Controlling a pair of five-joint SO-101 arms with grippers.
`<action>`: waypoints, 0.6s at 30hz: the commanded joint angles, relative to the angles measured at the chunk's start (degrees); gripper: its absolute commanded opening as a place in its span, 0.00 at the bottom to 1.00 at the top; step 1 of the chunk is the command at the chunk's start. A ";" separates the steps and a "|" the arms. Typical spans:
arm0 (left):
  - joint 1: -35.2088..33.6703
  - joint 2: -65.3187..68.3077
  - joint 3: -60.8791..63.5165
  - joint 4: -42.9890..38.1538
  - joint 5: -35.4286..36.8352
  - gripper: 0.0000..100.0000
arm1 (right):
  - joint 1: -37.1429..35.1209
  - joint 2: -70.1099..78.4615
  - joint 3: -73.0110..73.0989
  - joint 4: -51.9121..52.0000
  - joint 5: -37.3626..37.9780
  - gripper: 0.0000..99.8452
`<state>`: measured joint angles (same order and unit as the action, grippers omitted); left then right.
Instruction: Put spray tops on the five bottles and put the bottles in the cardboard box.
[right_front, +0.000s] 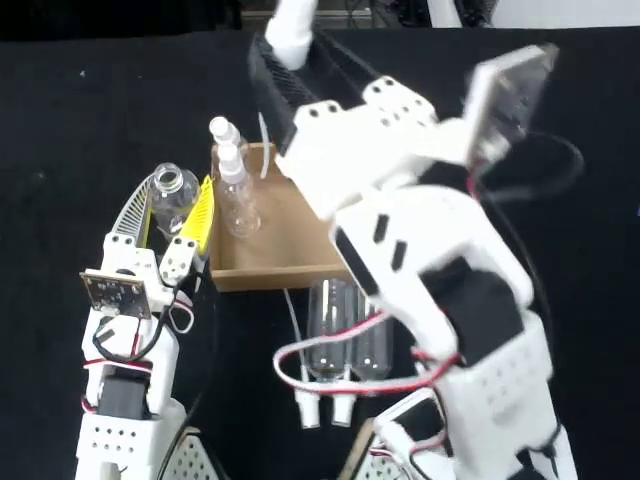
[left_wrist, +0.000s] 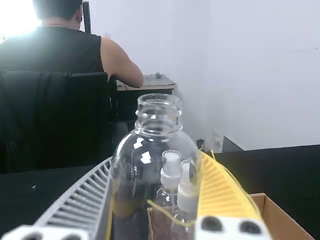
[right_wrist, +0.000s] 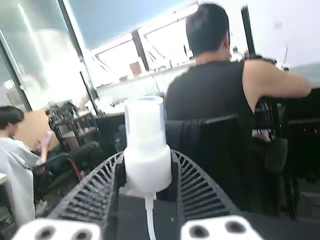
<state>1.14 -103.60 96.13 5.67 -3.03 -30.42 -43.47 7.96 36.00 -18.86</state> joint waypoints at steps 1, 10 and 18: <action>0.13 -0.79 1.19 -1.32 0.18 0.04 | -0.44 -6.81 3.03 -5.63 -0.35 0.03; 7.08 -0.79 1.19 -5.19 0.62 0.04 | -2.02 -10.07 12.09 -16.35 -0.35 0.03; 15.16 -0.53 1.19 -5.10 0.62 0.04 | -4.31 -9.98 13.58 -16.70 0.00 0.03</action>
<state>13.54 -103.60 96.13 1.98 -3.03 -33.41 -52.26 20.88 21.23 -18.86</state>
